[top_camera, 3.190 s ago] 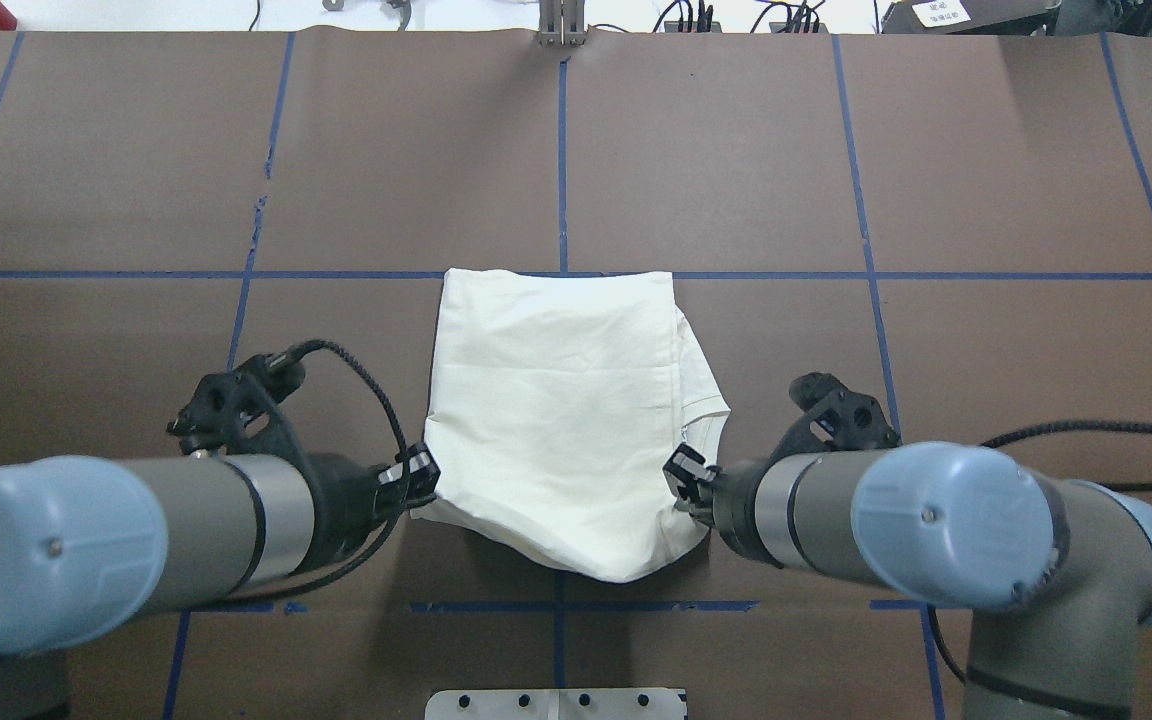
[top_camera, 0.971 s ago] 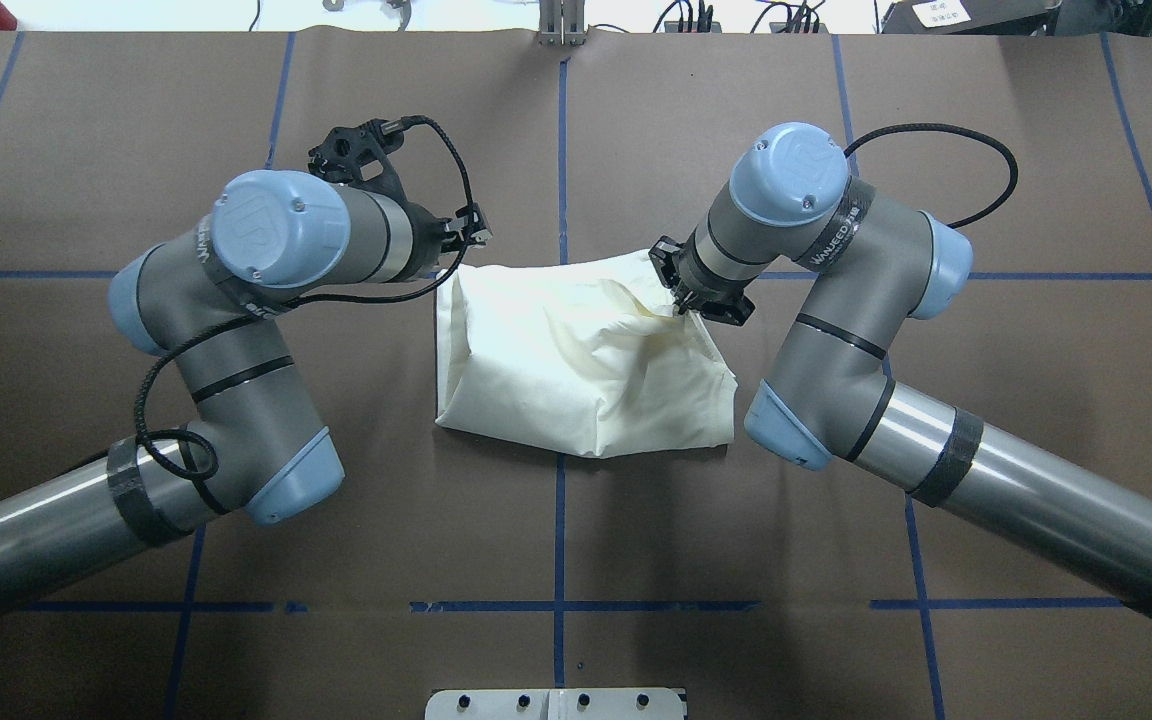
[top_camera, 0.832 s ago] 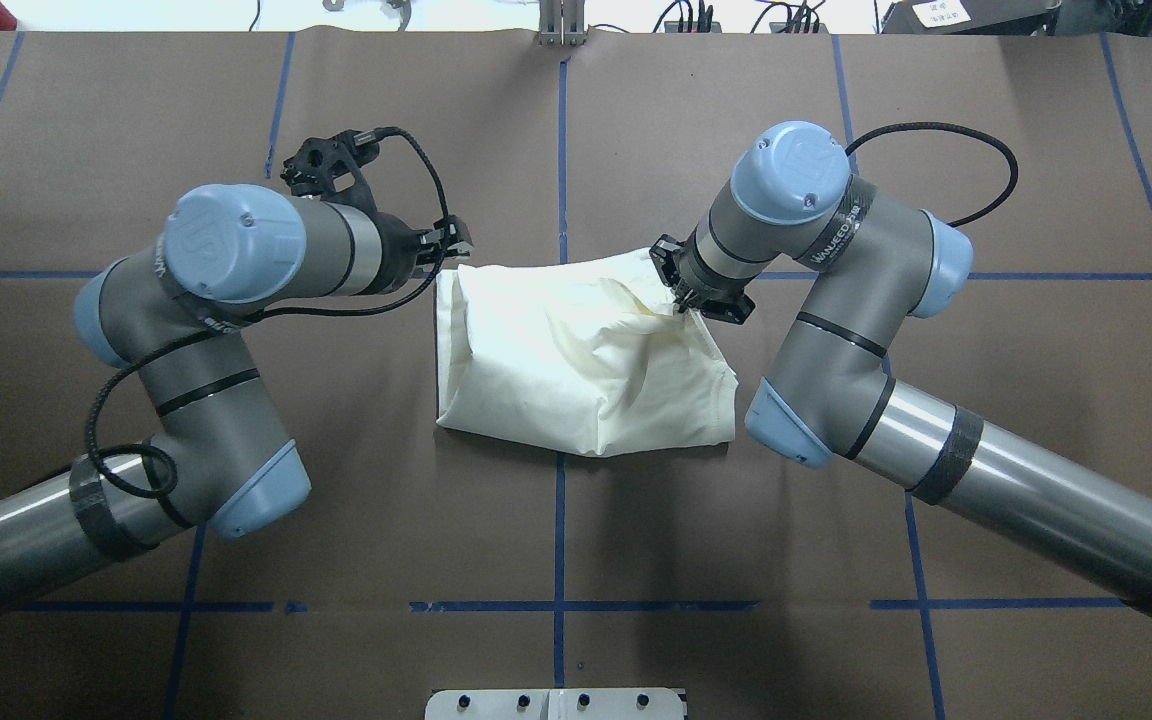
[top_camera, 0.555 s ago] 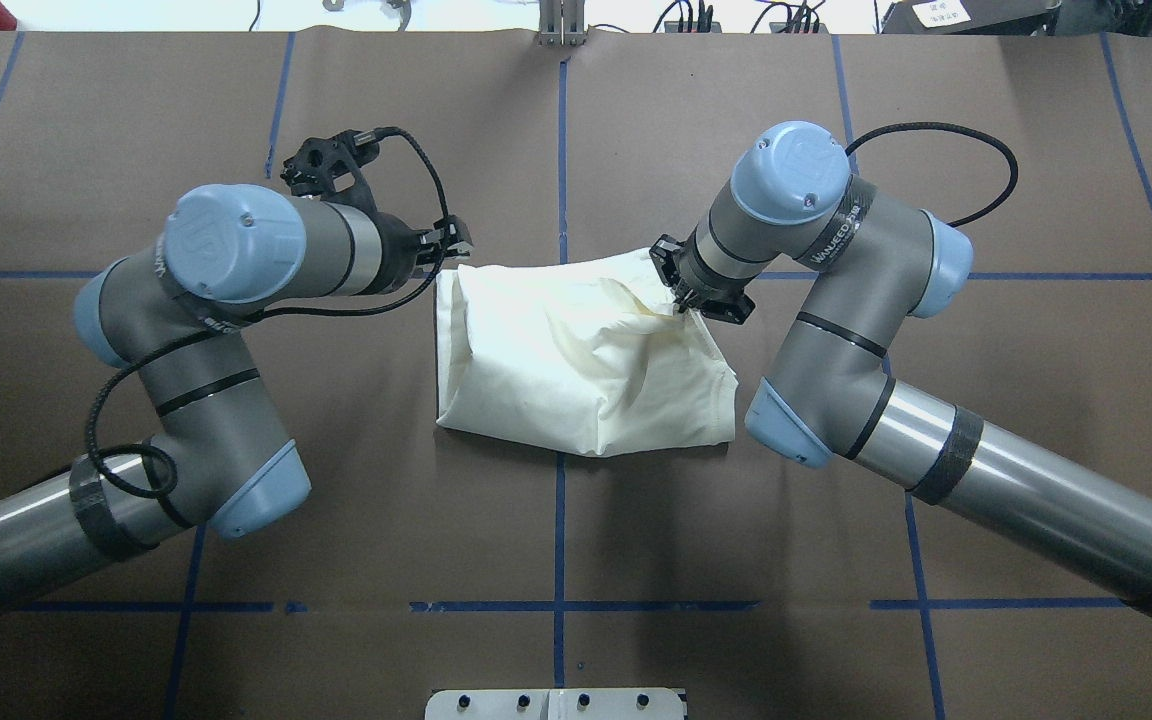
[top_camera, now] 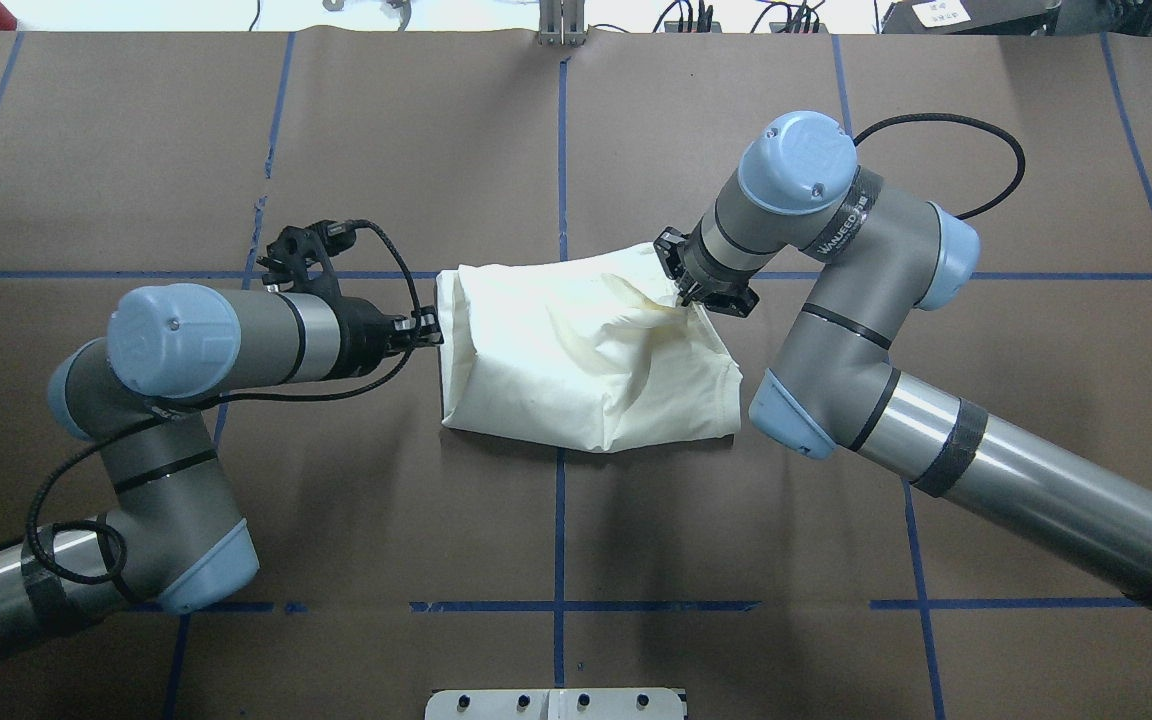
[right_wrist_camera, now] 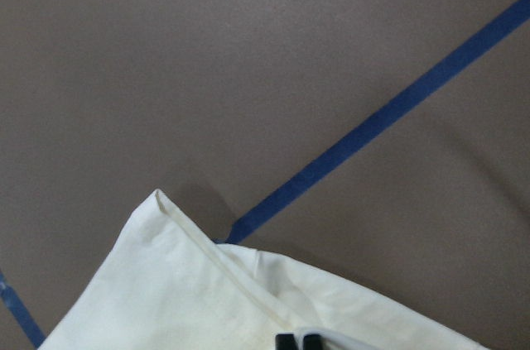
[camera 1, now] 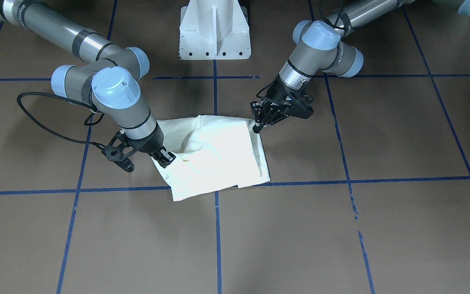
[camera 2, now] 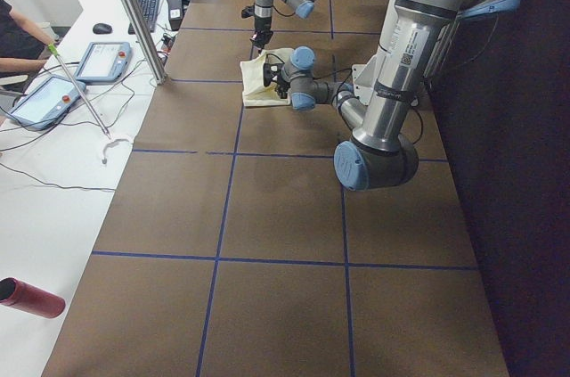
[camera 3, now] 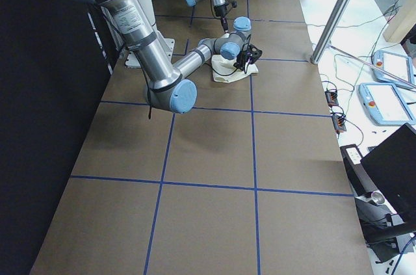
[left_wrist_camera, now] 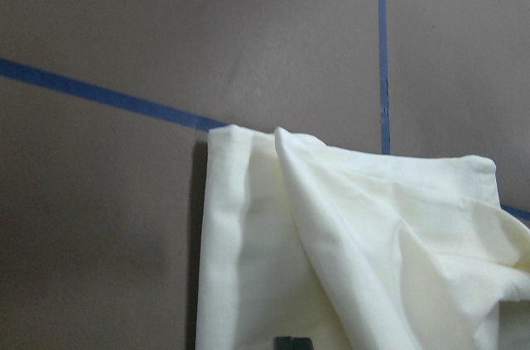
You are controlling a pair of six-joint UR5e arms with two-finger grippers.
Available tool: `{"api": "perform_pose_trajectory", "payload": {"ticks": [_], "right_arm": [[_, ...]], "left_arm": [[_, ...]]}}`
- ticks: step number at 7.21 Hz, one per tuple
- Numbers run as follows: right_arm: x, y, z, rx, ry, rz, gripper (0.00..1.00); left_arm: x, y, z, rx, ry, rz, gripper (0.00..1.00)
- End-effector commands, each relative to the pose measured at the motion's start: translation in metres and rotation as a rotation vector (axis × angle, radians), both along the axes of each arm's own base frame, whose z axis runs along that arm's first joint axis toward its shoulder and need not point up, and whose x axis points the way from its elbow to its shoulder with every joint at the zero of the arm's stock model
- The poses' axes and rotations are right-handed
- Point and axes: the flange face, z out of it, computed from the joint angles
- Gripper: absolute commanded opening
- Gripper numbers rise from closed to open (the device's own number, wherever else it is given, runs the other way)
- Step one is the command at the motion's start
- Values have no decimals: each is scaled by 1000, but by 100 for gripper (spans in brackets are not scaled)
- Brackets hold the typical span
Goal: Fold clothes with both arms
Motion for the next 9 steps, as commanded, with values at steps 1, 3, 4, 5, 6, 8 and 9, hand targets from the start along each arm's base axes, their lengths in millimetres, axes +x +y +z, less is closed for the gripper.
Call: {"api": "perform_pose_trajectory", "payload": {"ticks": [1,3,4,5,6,8,9], "right_arm": [[1,0,-2,0,-4,0,0],[0,0,-6,2,-9,1,0],[1,-1,-6,2,-9,3,0],[1,-1,-6,1,-10,2,0],[1,-1,-6,3,-9,1,0],[1,-1,-6,3,-9,1,0],[1,-1,-4,2,-7,0,0]], "left_arm": [[9,2,9,8,20,7,0],[14,1,22,22,78,5,0],[18,-1,40,13,128,0,0],[17,-1,38,20,144,2,0],[18,4,36,17,156,44,0],[5,28,38,49,275,205,0],[4,36,36,46,288,279,0]]}}
